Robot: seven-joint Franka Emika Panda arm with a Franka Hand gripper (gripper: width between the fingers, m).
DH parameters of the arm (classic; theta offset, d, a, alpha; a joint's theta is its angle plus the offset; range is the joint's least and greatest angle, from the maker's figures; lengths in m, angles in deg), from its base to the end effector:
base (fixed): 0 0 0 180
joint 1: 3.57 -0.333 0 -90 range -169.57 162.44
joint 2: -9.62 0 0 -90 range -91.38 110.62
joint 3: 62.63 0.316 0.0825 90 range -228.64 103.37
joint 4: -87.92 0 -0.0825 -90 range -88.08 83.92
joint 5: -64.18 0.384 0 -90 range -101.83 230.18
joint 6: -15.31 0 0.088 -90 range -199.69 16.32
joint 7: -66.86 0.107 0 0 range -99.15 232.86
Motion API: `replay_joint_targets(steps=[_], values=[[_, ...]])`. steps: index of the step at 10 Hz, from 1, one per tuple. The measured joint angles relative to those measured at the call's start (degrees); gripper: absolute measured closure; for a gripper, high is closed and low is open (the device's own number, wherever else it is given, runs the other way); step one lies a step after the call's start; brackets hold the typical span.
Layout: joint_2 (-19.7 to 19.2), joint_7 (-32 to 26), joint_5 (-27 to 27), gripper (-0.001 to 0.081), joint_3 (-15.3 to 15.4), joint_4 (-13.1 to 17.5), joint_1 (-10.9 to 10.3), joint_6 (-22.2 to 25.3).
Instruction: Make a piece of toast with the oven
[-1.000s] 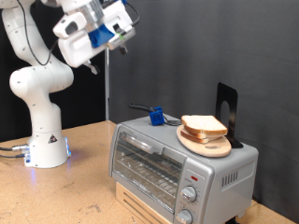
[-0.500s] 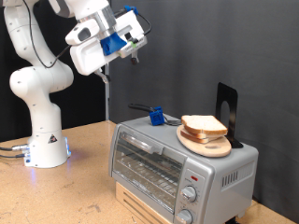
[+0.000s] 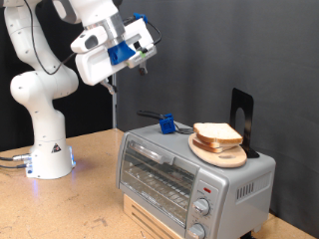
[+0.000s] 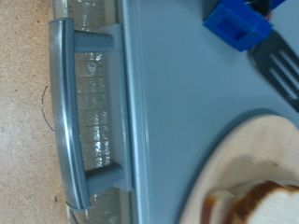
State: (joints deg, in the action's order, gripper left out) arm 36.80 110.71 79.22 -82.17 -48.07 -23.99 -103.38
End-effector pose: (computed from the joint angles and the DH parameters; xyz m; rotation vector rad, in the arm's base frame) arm 0.4291 0.0083 0.5073 -2.4911 1.1075 0.0378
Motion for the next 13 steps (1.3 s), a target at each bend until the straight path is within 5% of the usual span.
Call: replay_joint_targets(steps=[7, 13], values=[[-5.7, -0.3, -4.9, -0.0002, 0.1, -10.9, 0.0, -18.0], [-10.5, -2.6, -5.2, -0.0002, -0.4, -14.8, 0.2, -26.2]])
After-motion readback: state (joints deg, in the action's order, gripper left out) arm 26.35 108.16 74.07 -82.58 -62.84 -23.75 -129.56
